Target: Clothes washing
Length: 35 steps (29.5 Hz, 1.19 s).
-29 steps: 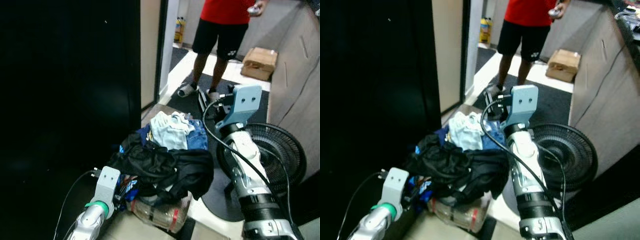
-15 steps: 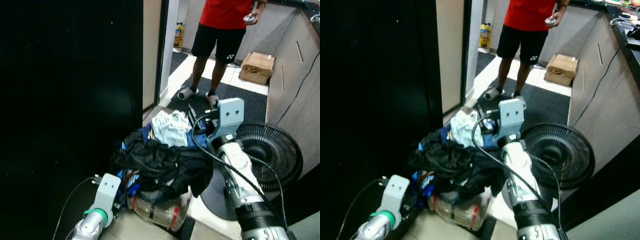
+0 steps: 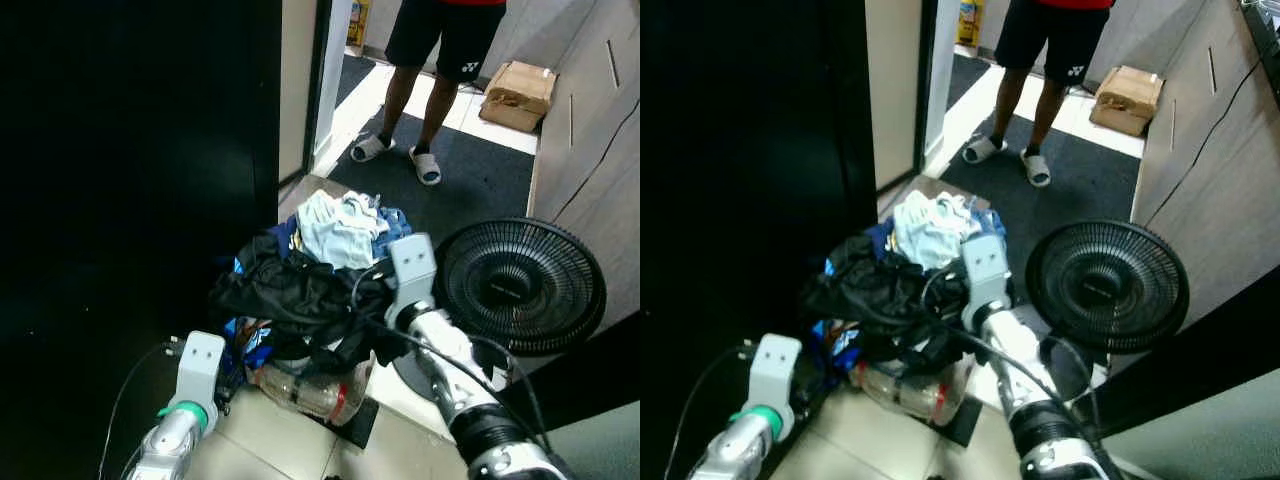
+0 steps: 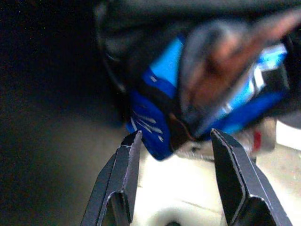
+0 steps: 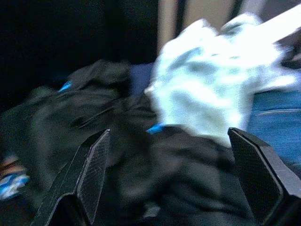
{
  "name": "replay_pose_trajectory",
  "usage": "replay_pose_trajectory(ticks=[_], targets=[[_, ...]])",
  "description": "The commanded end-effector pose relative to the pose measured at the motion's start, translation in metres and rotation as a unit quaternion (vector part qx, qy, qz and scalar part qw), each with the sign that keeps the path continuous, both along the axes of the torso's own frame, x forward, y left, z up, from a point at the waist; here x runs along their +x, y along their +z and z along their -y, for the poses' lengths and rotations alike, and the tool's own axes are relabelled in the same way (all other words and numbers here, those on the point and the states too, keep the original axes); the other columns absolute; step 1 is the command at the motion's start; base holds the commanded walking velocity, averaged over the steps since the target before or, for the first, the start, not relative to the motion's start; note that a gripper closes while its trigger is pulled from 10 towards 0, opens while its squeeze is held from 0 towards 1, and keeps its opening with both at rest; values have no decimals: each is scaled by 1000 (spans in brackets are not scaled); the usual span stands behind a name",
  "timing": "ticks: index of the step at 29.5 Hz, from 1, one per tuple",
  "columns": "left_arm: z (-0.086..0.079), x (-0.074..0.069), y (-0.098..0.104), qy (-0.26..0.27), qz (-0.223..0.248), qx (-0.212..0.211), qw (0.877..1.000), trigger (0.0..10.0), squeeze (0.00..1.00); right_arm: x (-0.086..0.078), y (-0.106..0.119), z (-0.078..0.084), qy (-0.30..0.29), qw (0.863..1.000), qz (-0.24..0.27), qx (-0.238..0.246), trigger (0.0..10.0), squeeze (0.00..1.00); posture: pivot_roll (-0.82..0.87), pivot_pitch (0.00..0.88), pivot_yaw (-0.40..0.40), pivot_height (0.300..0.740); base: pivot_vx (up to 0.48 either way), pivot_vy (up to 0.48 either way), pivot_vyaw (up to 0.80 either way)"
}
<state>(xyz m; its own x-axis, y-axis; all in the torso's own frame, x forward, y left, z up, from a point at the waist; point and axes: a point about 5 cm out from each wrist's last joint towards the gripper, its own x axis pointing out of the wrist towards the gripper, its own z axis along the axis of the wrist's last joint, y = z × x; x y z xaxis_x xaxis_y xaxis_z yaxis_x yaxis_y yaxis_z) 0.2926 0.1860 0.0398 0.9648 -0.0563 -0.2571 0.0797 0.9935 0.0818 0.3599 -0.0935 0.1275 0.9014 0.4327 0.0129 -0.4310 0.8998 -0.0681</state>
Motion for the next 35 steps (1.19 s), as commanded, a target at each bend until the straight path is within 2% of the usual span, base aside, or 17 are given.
replay_pose_trajectory(ticks=[1,5,9,16,17,20,21,22,26,32,35], targets=[[-8,-7,0,16,-7,-6,1000,10000,0,5,5,-8,6,1000,0,17,10000,0,148,294,-35,740,0,0,0],[-14,-11,9,25,8,-4,1000,10000,0,9,7,-18,10,1000,-6,22,10000,0,180,319,-41,740,0,0,0],[-16,-13,10,28,8,-2,1000,10000,0,9,7,-20,12,1000,-8,24,10000,0,196,330,-48,740,0,0,0],[-25,-33,7,45,-8,3,999,10000,0,15,10,-31,21,998,-29,47,10000,0,240,344,-53,740,0,0,0],[-28,-39,5,49,-15,6,999,10000,0,15,8,-36,24,997,-46,53,10000,0,247,340,-56,740,0,0,0],[-30,-45,4,54,-22,9,998,10000,0,15,6,-42,24,997,-58,50,10000,0,259,332,-61,740,0,0,0],[-31,-50,2,59,-28,11,998,10000,0,14,3,-49,32,995,-77,45,10000,0,271,322,-69,740,0,0,0],[-31,-50,2,59,-28,11,998,10000,0,14,3,-49,32,995,-77,45,10000,0,271,322,-69,740,0,0,0],[-31,-57,0,68,-34,12,997,10000,0,10,-5,-62,62,989,-131,39,10000,0,284,317,-80,740,0,0,0],[-32,-60,1,73,-35,12,997,10000,0,6,-10,-70,82,984,-156,40,10000,0,307,329,-85,740,0,0,0],[-38,-76,4,85,-46,20,995,10000,0,-4,-24,-83,91,976,-199,20,10000,0,351,364,-82,740,0,0,0]])
